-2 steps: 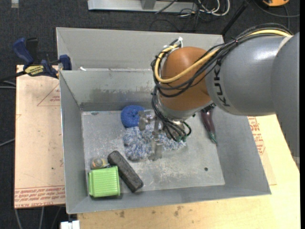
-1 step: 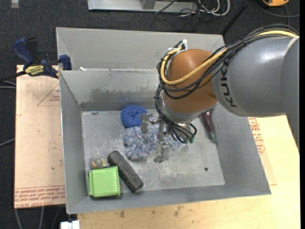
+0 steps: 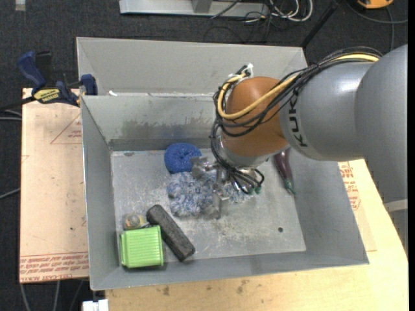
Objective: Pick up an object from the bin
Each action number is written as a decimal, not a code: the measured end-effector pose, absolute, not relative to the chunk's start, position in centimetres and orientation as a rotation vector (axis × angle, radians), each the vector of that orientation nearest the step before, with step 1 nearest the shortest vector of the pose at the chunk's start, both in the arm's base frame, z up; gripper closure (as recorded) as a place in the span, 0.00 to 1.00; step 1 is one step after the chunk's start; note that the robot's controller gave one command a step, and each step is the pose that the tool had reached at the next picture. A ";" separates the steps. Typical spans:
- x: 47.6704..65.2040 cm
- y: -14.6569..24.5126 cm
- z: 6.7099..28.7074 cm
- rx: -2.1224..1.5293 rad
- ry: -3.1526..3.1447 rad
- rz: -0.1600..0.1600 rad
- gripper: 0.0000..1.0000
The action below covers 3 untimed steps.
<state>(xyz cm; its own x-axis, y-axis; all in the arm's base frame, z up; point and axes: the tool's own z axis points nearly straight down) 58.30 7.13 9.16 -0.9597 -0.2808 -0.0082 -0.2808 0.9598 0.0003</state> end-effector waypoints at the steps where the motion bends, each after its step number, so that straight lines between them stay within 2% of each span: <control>1: 59.4 5.4 7.2 -0.766 3.040 0.003 1.00; 3: 59.3 5.4 7.5 -0.767 3.044 0.004 1.00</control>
Offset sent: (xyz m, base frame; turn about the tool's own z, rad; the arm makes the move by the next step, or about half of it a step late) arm 0.0000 0.0000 0.0000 0.0000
